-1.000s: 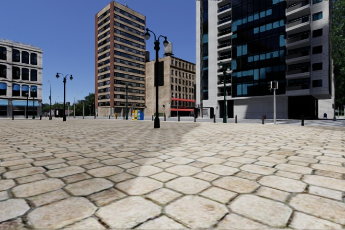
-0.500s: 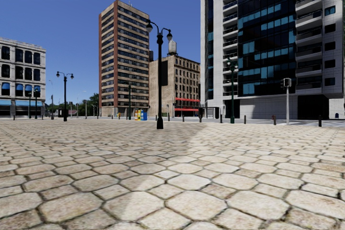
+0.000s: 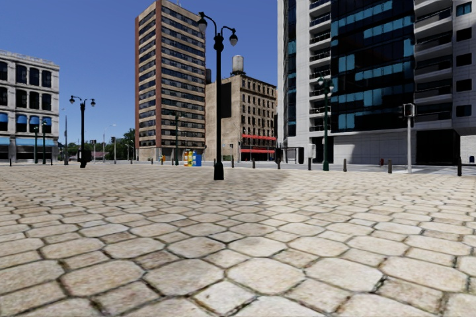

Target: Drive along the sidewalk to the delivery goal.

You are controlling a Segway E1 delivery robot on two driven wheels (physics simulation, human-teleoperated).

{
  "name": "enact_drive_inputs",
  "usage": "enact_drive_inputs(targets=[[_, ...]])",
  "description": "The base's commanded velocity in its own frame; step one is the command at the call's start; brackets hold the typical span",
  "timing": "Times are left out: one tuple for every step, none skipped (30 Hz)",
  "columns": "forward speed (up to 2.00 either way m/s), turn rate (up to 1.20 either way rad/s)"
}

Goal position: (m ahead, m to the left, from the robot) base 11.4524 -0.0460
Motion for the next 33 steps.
enact_drive_inputs(targets=[[2.00,0.00],[2.00,0.00],[2.00,0.00],[2.00,0.00],[2.00,0.00],[2.00,0.00],[2.00,0.00],[2.00,0.00],[2.00,0.00],[2.00,0.00],[2.00,0.00],[2.00,0.00],[2.00,0.00],[2.00,0.00],[2.00,0.00],[2.00,0.00],[2.00,0.00],[2.00,0.00],[2.00,-0.03],[2.00,-0.08],[2.00,-0.10],[2.00,-0.10],[2.00,-0.11],[2.00,-0.12],[2.00,-0.12],[2.00,-0.12],[2.00,-0.12],[2.00,-0.12],[2.00,-0.12],[2.00,-0.13],[2.00,-0.13],[2.00,-0.13],[2.00,-0.13]])
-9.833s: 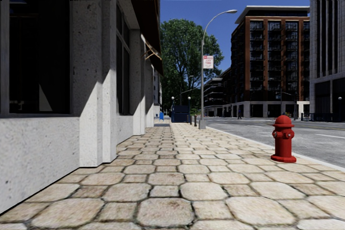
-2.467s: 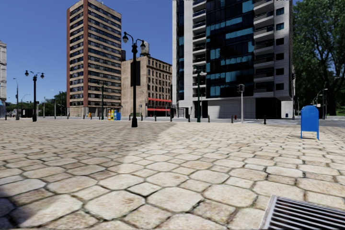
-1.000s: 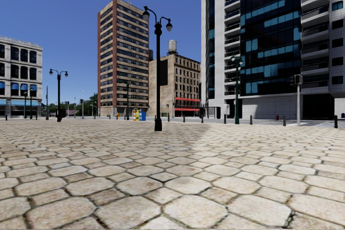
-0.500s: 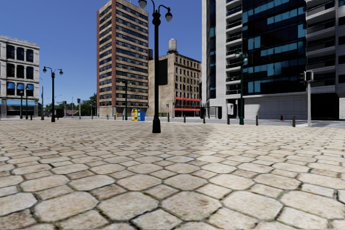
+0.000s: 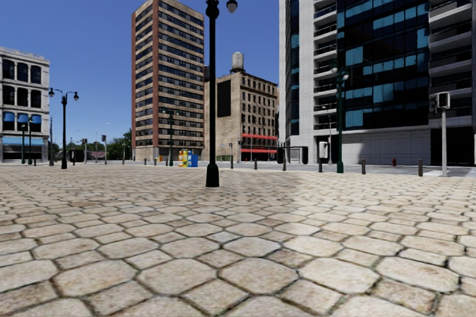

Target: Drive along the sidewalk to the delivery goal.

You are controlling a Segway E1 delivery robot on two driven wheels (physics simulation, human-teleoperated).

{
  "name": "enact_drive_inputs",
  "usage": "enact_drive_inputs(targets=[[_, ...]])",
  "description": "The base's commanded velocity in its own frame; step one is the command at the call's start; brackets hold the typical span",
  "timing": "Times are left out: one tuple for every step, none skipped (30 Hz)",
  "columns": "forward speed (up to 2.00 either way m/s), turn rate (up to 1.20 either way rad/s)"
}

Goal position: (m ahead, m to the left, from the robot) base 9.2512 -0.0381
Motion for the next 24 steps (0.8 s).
enact_drive_inputs(targets=[[2.00,-0.13],[2.00,-0.14],[2.00,-0.14],[2.00,-0.14],[2.00,-0.15],[2.00,-0.16],[2.00,-0.28],[2.00,-0.28],[2.00,-0.31],[2.00,-0.31],[2.00,-0.28],[2.00,-0.28],[2.00,-0.17],[2.00,-0.10],[2.00,-0.08],[2.00,-0.08],[2.00,-0.07],[2.00,-0.06],[2.00,0.00],[2.00,0.00],[2.00,0.00],[2.00,0.00],[2.00,0.00],[2.00,0.00]])
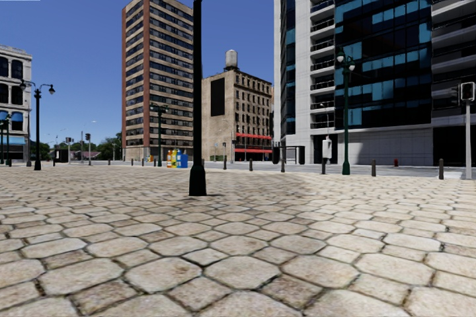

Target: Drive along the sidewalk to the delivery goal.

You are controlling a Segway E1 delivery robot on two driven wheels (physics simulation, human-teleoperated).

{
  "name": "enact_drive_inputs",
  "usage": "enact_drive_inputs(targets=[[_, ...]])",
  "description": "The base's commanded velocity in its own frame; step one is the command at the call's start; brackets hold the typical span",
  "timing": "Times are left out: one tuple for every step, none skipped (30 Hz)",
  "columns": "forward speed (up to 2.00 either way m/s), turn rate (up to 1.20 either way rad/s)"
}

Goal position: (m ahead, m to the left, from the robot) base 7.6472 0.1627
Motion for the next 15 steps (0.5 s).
enact_drive_inputs(targets=[[2.00,0.00],[2.00,0.00],[2.00,0.00],[2.00,0.00],[2.00,0.00],[2.00,0.00],[2.00,0.00],[2.00,0.00],[2.00,0.00],[2.00,0.00],[2.00,0.00],[2.00,0.00],[2.00,0.00],[2.00,0.00],[2.00,0.00]])
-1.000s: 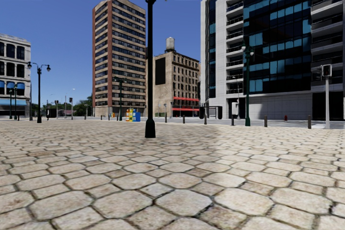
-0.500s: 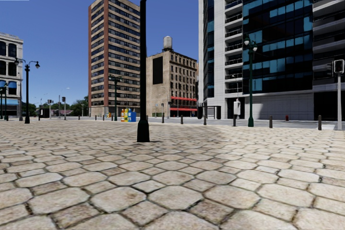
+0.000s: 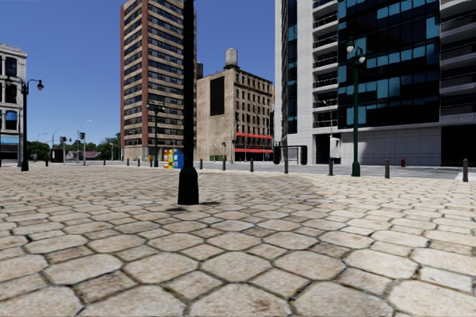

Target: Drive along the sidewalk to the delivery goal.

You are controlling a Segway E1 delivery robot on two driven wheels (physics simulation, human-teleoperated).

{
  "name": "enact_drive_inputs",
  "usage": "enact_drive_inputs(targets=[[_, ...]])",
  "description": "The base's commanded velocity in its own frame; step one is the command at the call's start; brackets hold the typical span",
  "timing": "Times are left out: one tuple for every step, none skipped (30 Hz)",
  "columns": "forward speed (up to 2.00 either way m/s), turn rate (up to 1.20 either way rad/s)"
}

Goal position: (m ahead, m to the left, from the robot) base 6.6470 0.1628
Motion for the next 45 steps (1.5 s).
enact_drive_inputs(targets=[[2.00,0.00],[2.00,0.00],[2.00,0.00],[2.00,0.00],[2.00,0.00],[2.00,0.00],[2.00,0.00],[2.00,0.00],[2.00,0.00],[2.00,0.00],[2.00,0.00],[2.00,0.00],[2.00,0.00],[2.00,0.00],[2.00,0.00],[2.00,0.00],[2.00,0.00],[2.00,0.00],[2.00,0.00],[2.00,0.00],[2.00,0.00],[2.00,0.00],[2.00,0.00],[2.00,0.00],[2.00,0.00],[2.00,0.00],[2.00,0.00],[2.00,0.00],[2.00,0.00],[2.00,0.00],[2.00,0.00],[2.00,0.00],[2.00,0.00],[2.00,0.00],[2.00,0.00],[2.00,0.00],[2.00,0.00],[2.00,0.00],[2.00,0.00],[2.00,0.00],[2.00,0.00],[2.00,0.00],[2.00,0.00],[2.00,0.00],[2.00,0.00]])
